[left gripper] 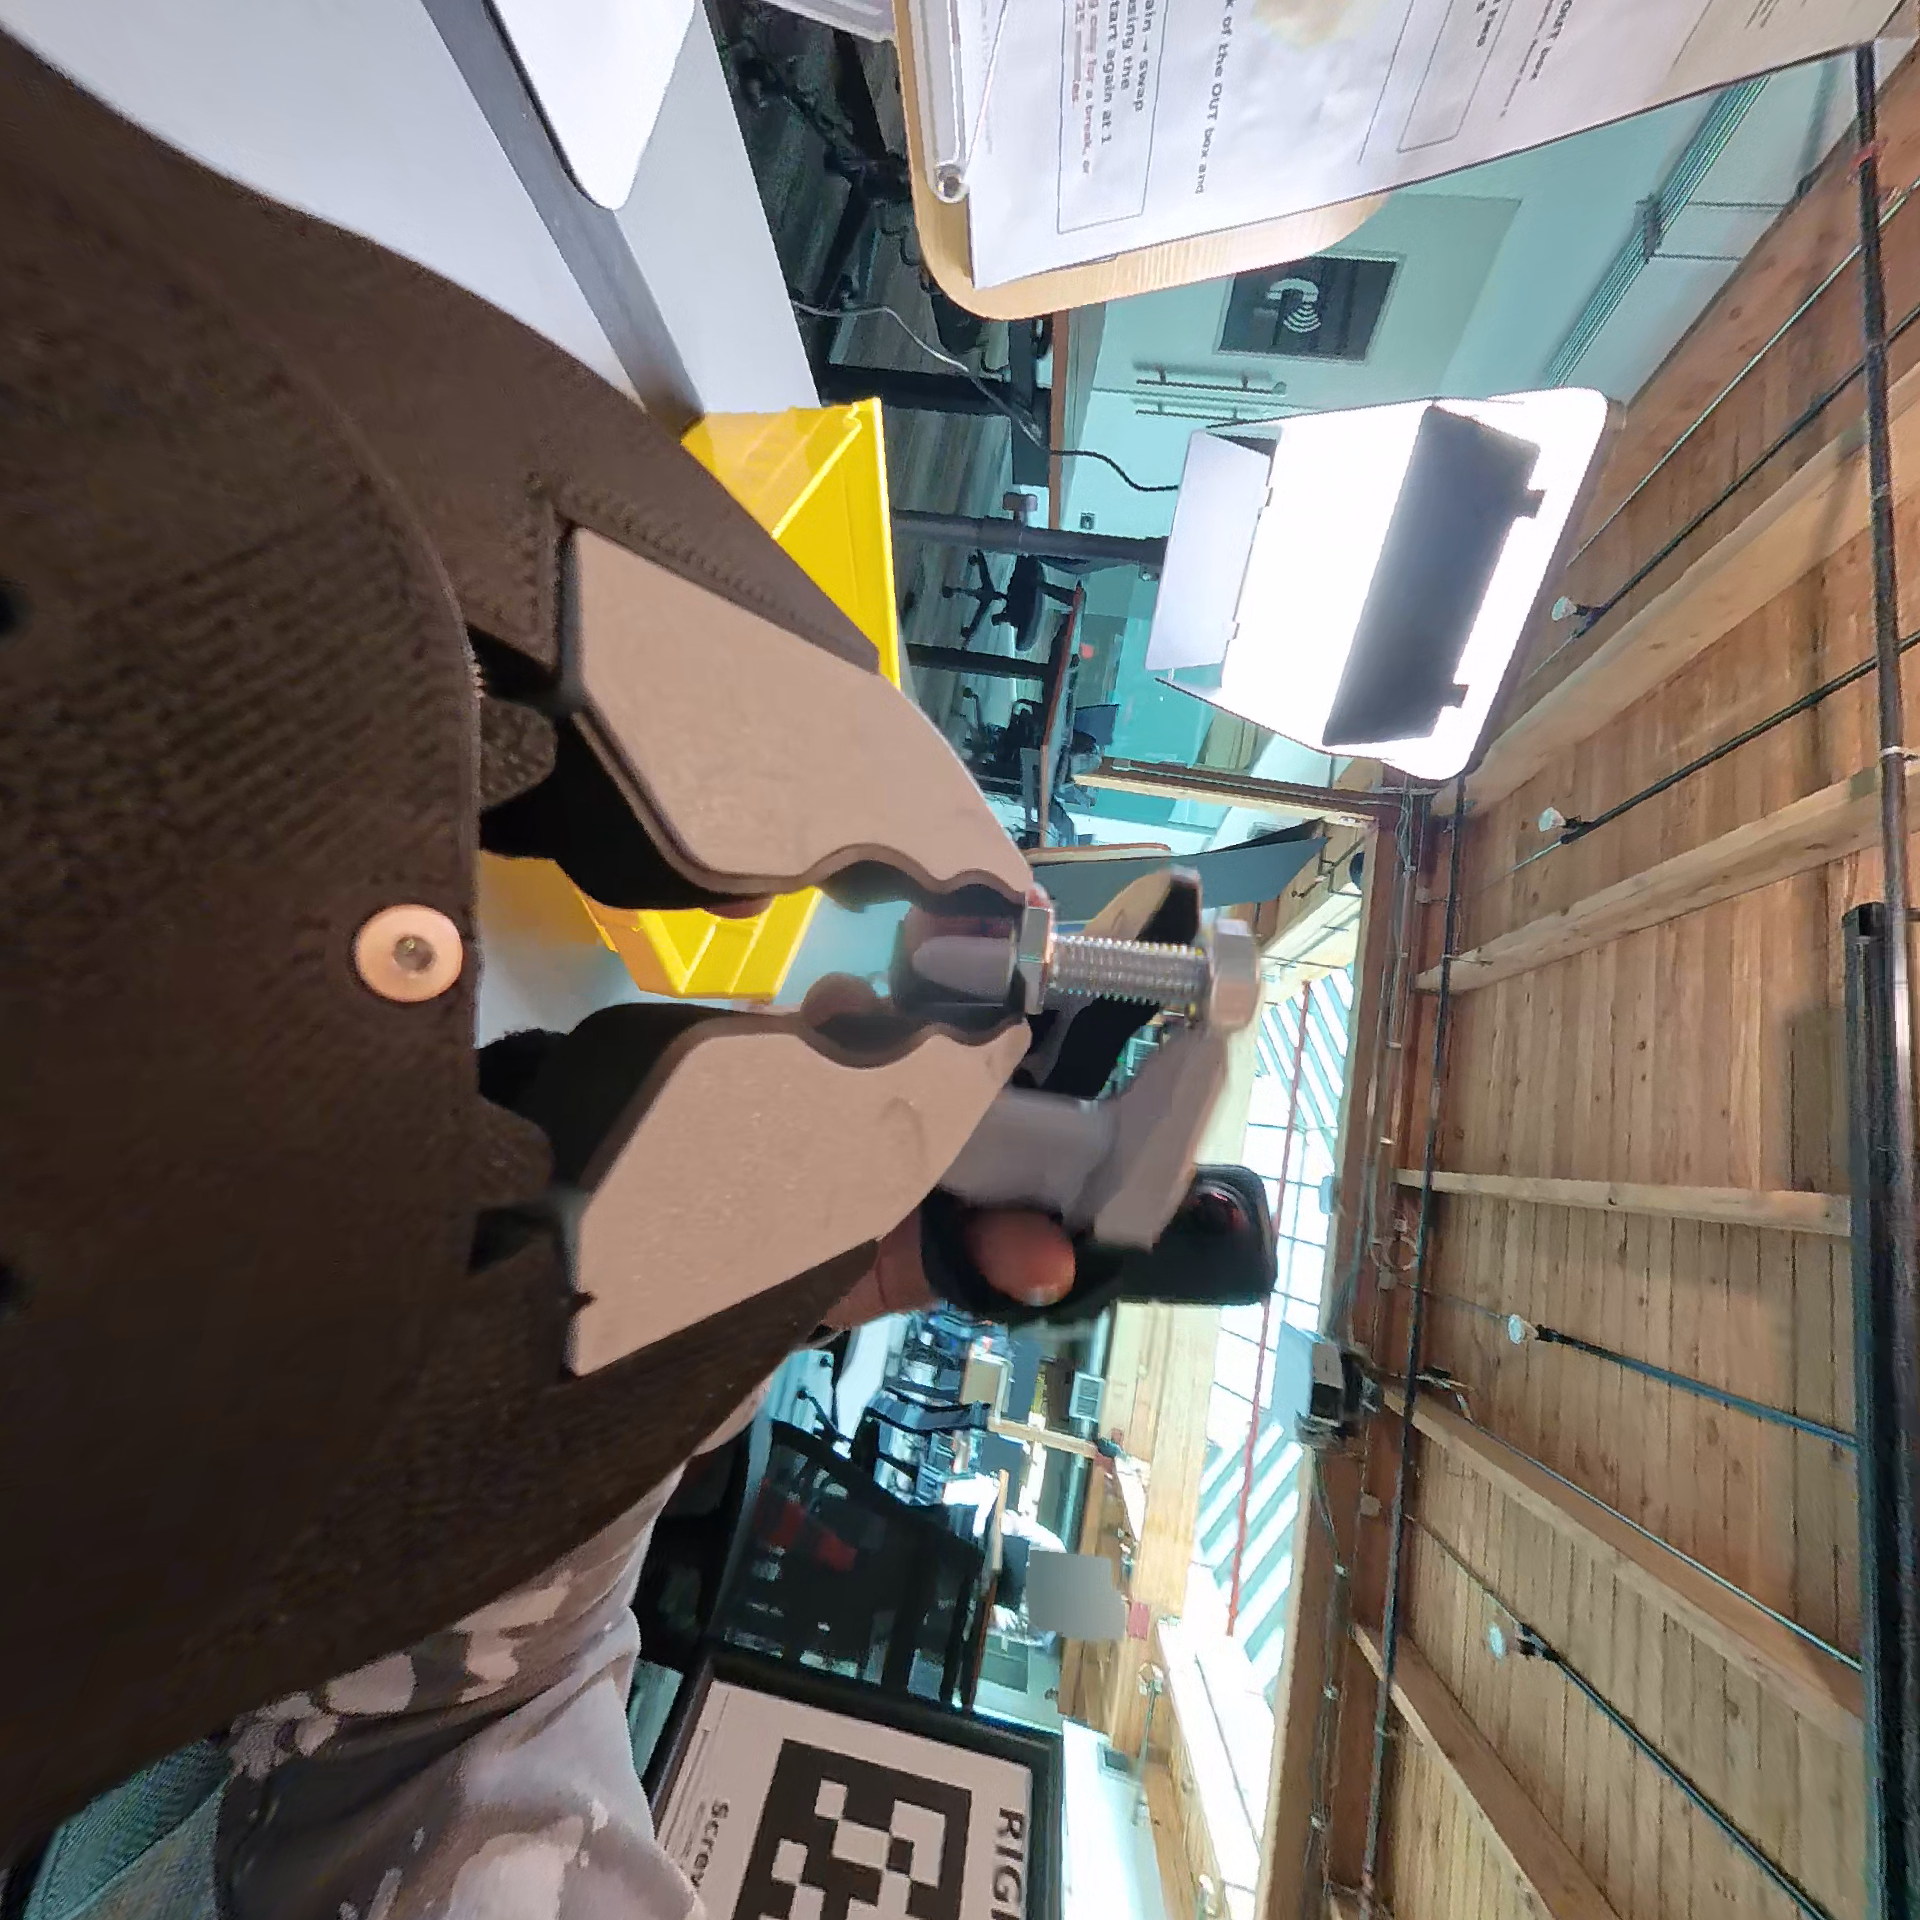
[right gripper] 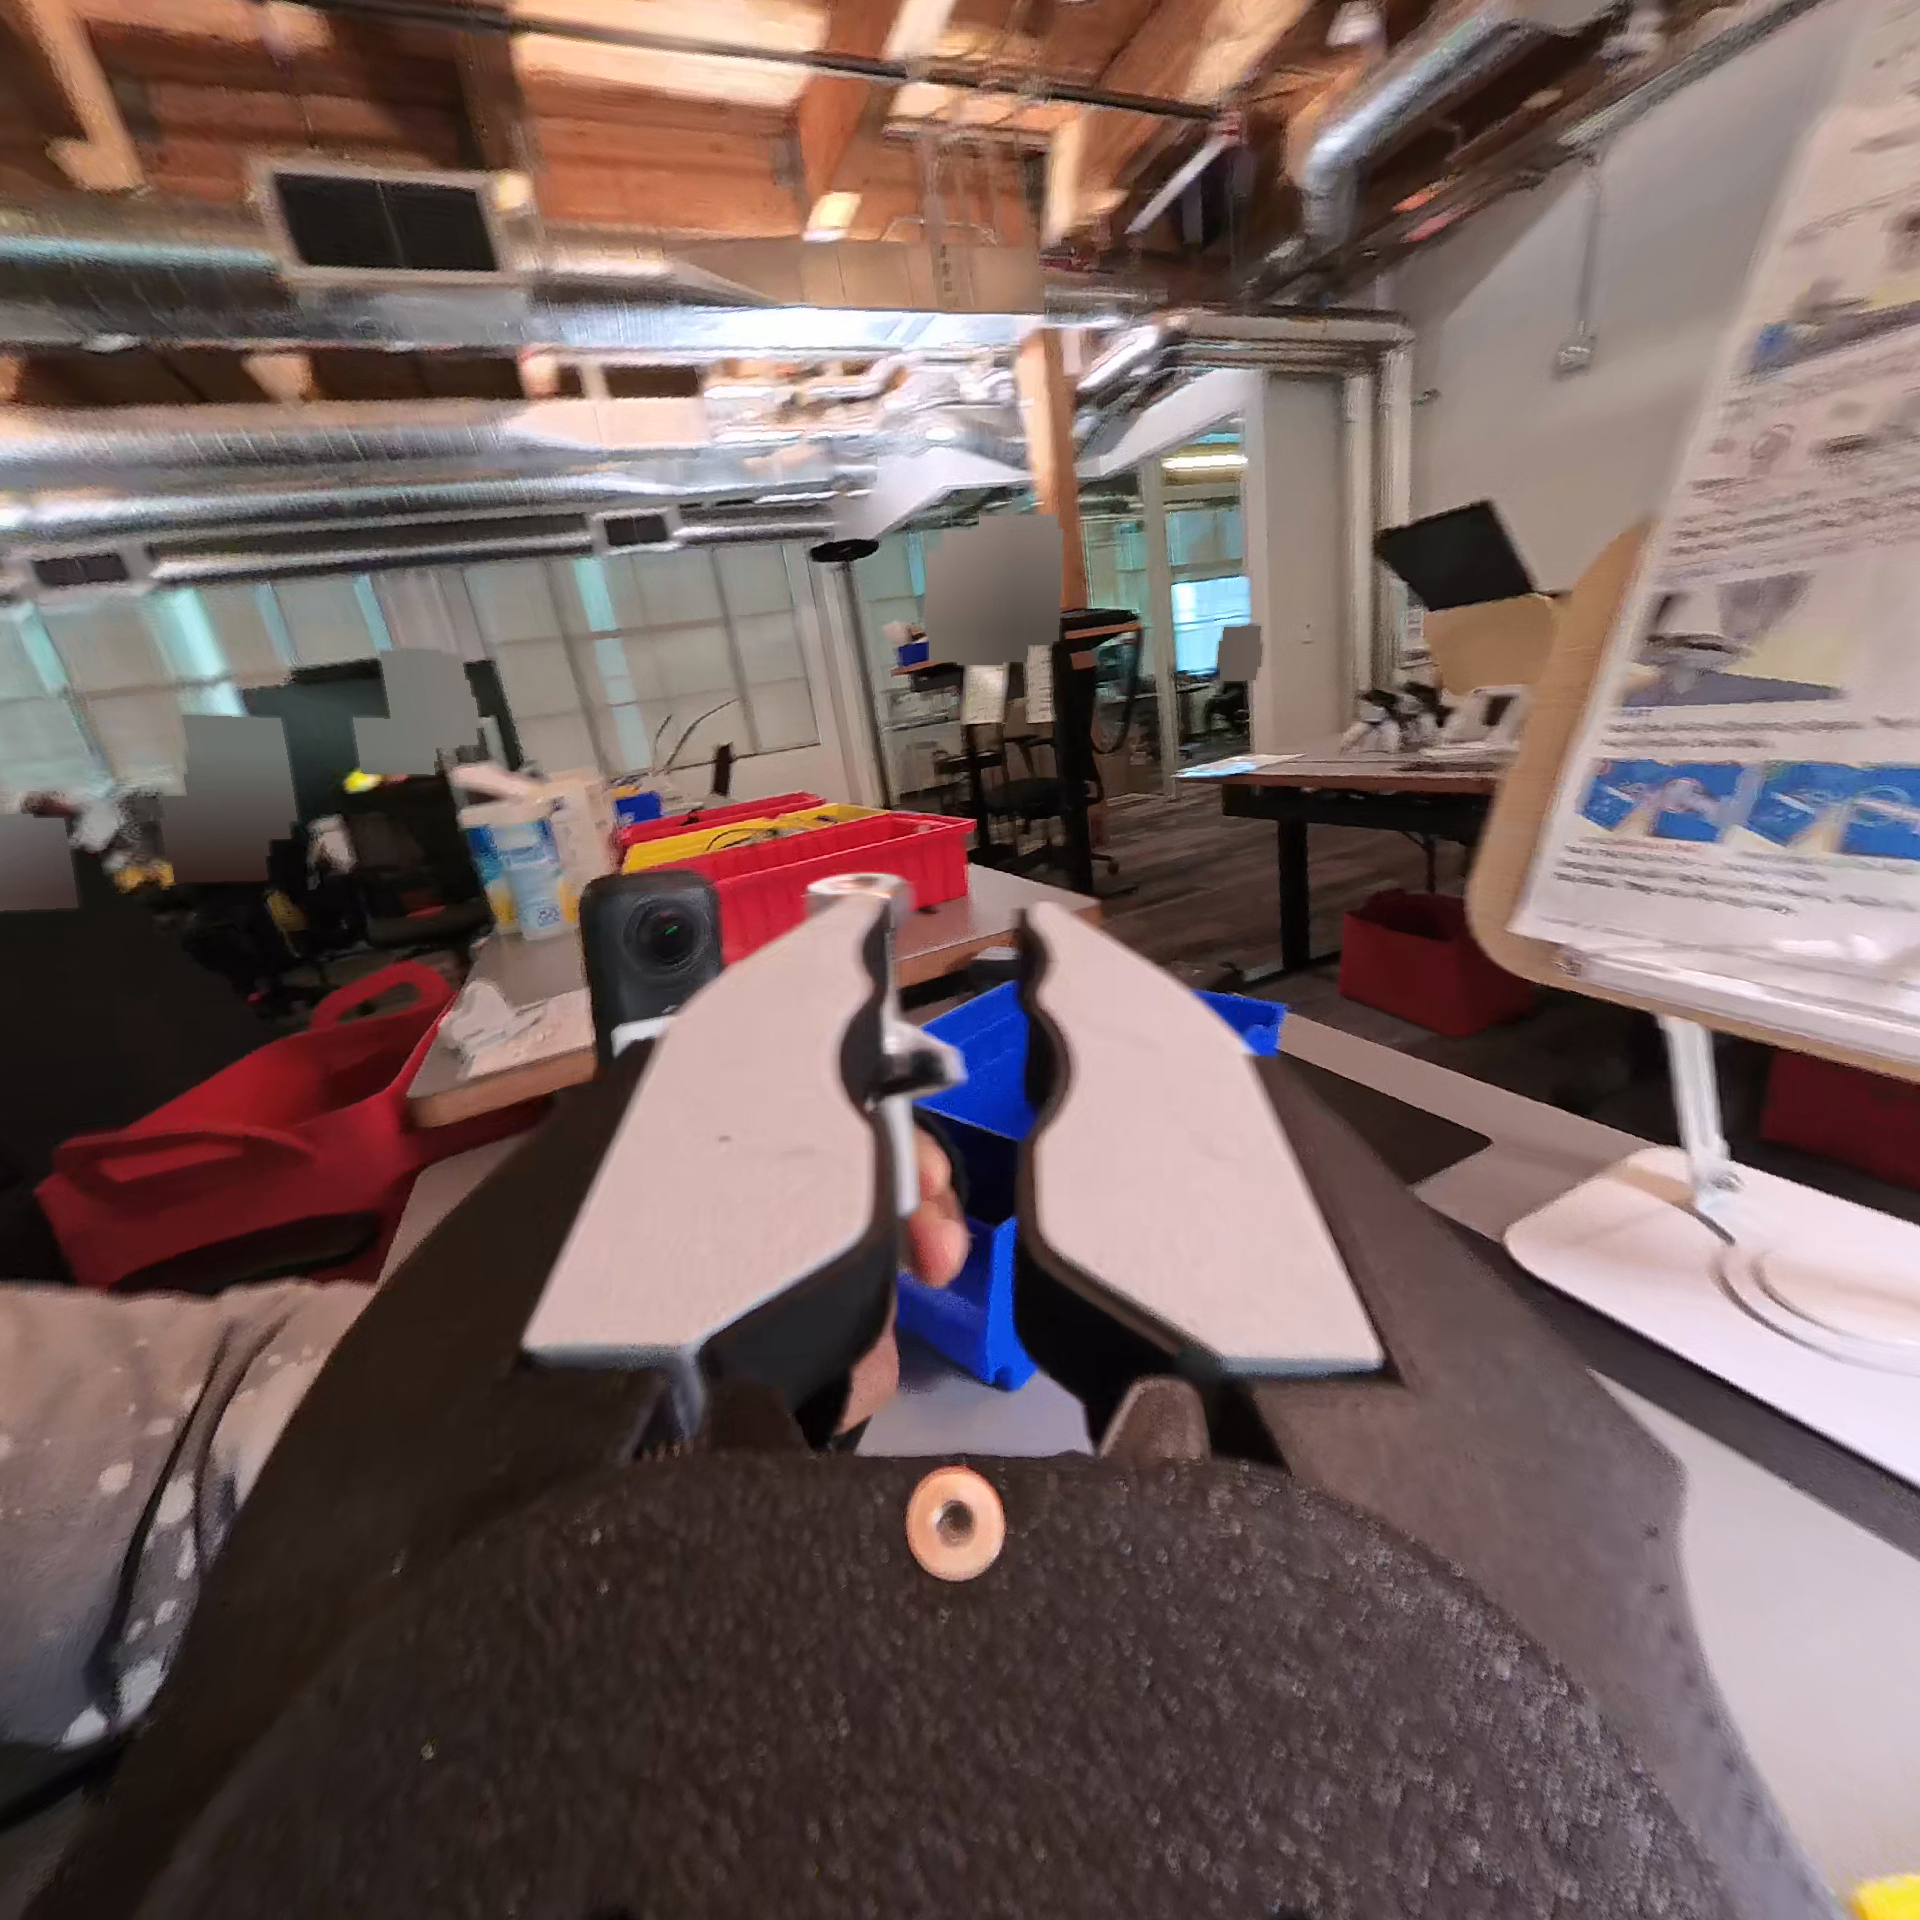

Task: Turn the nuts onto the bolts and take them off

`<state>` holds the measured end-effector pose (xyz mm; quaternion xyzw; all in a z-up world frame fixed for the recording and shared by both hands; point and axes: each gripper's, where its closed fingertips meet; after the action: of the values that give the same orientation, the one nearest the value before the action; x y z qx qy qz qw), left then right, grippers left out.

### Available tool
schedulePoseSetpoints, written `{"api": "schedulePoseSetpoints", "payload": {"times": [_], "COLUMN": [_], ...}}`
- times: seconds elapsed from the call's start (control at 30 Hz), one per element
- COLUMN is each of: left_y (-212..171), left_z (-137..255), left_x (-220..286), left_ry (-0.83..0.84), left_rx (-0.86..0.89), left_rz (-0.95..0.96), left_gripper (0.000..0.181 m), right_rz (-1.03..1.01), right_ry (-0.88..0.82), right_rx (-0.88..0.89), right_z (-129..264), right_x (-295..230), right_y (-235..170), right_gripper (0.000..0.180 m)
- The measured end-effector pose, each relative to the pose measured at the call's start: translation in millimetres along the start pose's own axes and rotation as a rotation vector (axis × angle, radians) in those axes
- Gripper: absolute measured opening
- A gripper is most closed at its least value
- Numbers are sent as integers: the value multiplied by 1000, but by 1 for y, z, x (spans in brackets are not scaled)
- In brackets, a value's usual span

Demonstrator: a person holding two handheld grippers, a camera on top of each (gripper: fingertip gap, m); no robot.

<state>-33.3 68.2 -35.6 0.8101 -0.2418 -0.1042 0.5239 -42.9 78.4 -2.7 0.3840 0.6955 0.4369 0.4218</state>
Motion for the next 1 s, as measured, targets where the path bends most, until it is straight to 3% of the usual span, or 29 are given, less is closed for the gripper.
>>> {"api": "schedulePoseSetpoints", "payload": {"times": [0.07,0.3,0.4,0.43,0.5,0.7,0.8,0.87,1.0], "left_y": [4,-1,-1,1,4,-2,-1,3,6], "left_z": [2,0,-1,1,2,0,0,2,3], "left_x": [-1,0,2,0,-2,2,2,-1,-2], "left_ry": [-1,4,5,8,9,2,3,3,9], "left_rx": [14,3,5,15,20,5,8,29,33], "left_rz": [-1,-2,-5,4,-4,-10,-9,5,-4], "left_gripper": [17,17,17,17,17,17,17,17,17], "right_rz": [-18,22,19,-2,0,28,43,30,35], "right_ry": [-26,38,18,0,-24,42,14,-28,-8], "right_rx": [37,-16,-8,3,43,-13,-14,11,26], "right_z": [6,-4,-3,-1,5,-3,-4,1,5], "right_x": [9,-13,-7,-1,6,-13,-8,2,0], "right_y": [8,-2,-2,1,9,0,-3,3,9], "right_gripper": [14,37,31,16,11,36,32,13,24]}}
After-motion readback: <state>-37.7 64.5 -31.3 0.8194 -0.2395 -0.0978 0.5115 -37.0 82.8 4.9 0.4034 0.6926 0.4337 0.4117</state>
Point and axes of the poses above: each gripper's, where its closed fingertips meet, z back along the fingers, y out of its top, x = y × z across the jaws, and after that the axes turned 6 degrees about -z, right-handed
